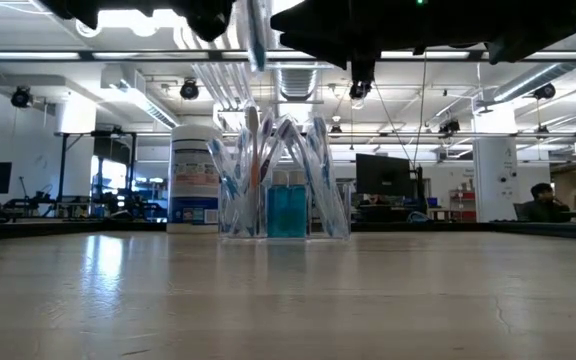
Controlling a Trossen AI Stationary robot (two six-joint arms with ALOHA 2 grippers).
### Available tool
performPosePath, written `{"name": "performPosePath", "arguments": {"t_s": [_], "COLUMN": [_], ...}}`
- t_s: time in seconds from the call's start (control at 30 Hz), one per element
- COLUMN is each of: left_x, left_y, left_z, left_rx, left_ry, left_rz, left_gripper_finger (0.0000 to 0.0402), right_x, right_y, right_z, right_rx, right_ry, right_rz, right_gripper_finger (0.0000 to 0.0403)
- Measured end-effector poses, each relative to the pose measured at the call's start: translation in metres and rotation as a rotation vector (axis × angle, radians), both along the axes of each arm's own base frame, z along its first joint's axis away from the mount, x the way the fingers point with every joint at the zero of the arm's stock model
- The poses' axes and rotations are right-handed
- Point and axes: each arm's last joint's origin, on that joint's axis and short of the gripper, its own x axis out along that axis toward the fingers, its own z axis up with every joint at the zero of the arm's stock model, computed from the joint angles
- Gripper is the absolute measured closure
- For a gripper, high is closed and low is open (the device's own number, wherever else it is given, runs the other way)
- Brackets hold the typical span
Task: Pick & Place toothbrushing station
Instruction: Put the blue toothbrush in the transparent organizer
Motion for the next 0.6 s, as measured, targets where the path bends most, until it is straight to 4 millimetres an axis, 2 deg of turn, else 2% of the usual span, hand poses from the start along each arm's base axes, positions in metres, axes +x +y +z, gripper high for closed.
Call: {"name": "performPosePath", "arguments": {"t_s": [0.13, 0.3, 0.47, 0.6], "left_x": [-0.018, -0.048, -0.075, -0.087], "left_y": [0.002, 0.009, 0.021, 0.027], "left_z": [0.005, -0.001, -0.024, -0.045], "left_rx": [0.032, 0.047, 0.037, 0.023], "left_ry": [-0.001, -0.048, -0.058, -0.115], "left_rz": [0.011, 0.089, 0.230, 0.340], "left_gripper_finger": [0.0377, 0.0377, 0.0377, 0.0377], "right_x": [-0.001, -0.001, -0.001, -0.001], "right_y": [0.001, 0.000, 0.001, 0.000], "right_z": [0.000, 0.000, 0.000, 0.000], "right_rx": [-0.005, -0.004, -0.005, -0.008], "right_ry": [0.007, 0.008, 0.010, 0.011], "right_rz": [-0.033, -0.037, -0.037, -0.037], "right_gripper_finger": [0.0204, 0.0198, 0.0197, 0.0197]}}
